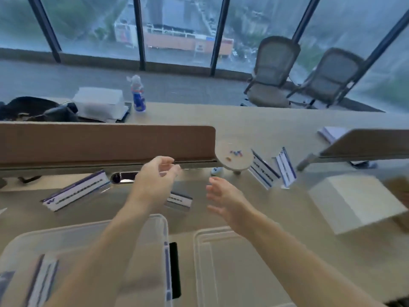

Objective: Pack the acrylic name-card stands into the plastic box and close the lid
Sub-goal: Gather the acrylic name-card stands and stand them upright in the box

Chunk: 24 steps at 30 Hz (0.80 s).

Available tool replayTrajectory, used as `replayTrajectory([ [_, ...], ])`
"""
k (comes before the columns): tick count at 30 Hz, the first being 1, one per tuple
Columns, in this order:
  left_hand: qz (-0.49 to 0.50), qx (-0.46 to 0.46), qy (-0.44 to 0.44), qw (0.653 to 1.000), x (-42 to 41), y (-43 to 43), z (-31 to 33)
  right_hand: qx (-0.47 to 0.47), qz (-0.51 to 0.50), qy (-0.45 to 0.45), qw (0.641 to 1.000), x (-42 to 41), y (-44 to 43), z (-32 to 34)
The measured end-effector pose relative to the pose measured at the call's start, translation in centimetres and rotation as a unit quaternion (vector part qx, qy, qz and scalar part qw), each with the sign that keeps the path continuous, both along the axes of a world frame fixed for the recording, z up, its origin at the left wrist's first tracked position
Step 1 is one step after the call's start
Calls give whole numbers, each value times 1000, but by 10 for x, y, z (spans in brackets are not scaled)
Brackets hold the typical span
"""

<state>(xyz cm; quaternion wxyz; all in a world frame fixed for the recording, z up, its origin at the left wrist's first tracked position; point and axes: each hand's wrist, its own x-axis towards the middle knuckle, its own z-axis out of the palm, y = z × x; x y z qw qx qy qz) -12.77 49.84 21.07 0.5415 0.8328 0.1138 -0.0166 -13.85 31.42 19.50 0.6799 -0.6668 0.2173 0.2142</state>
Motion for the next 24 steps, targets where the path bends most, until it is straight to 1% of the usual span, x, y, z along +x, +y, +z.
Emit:
replayTrajectory([
  [4, -81, 5, 3, 997, 24, -106, 7, -15, -85, -5, 996, 3, -128, -1],
  [7, -118, -9, 24, 993, 44, -188, 0, -37, -136, -11, 990, 13, -215, -7],
  [13, -105, -108, 76, 986, 81, -347, -31, -83, -212, -21, 973, 50, -357, -47],
  [15, -99, -152, 105, 978, 87, -385, -41, -92, -222, -16, 971, 66, -384, -64],
  [18, -78, -192, 139, 968, 103, -422, -59, -117, -209, -19, 971, 90, -409, -90],
  [24, -56, -210, 154, 964, 154, -456, -105, -201, -163, -54, 964, 136, -423, -146],
])
